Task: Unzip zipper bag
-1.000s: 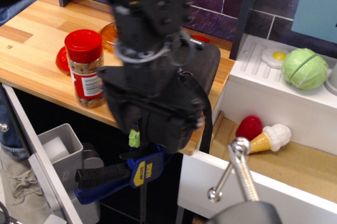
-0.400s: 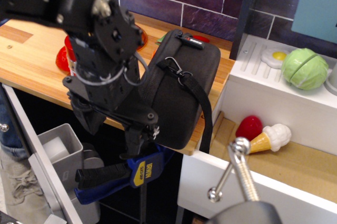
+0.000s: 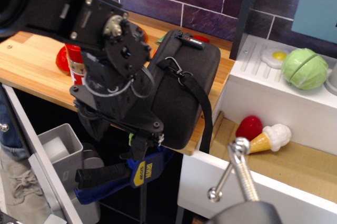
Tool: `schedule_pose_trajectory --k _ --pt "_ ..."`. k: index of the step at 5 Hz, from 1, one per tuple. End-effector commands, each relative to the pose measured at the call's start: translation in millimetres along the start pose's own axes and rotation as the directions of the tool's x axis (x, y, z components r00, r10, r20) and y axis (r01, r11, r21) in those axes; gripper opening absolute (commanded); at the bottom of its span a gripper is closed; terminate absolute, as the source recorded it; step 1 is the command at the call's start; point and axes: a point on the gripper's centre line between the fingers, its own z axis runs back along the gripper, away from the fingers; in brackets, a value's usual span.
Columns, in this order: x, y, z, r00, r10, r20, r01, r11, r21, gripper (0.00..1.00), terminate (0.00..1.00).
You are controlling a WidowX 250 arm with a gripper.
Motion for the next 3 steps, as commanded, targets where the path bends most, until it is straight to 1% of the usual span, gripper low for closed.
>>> schedule_pose_trajectory --k 1,2,3 --pt "23.1 -3.4 4.5 0.998 0.034 0.044 -0.034 0.999 -0.013 1.0 0.0" --pt "25.9 -1.7 4.5 0.997 0.047 0.054 -0.046 0.999 -0.016 0.0 0.0" --pt "32.1 0.5 4.3 0.995 0.077 0.058 -0.076 0.997 -0.013 0.0 0.0"
